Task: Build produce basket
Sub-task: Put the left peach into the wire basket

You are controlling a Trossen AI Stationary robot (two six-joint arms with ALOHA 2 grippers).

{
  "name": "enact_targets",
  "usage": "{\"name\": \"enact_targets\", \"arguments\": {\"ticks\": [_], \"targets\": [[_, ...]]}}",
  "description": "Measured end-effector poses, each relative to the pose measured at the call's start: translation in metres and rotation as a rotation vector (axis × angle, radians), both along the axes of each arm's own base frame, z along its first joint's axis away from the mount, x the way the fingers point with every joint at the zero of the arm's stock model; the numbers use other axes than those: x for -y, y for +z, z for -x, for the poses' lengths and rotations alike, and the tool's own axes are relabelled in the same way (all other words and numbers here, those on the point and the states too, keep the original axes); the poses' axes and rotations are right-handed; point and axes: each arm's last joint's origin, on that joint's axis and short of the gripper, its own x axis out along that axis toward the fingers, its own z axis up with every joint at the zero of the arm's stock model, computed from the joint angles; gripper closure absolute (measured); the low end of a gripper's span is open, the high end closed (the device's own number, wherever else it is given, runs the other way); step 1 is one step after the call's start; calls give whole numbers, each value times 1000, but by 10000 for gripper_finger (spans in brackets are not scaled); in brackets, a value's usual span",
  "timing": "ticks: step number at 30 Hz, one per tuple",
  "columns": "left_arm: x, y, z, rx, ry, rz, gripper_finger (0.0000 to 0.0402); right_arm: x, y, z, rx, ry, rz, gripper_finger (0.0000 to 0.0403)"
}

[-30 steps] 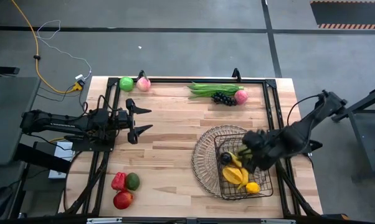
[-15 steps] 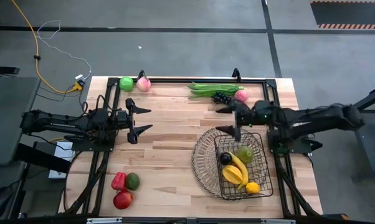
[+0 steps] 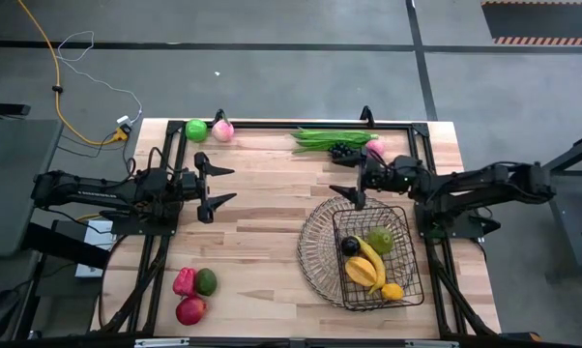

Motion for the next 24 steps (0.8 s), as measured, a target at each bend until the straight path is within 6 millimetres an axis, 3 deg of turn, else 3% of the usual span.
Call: {"name": "enact_targets", "arguments": {"ticks": [24], "targets": [[0, -1, 0, -9, -5, 19, 101, 0, -1, -1, -12, 0, 58, 32]]}}
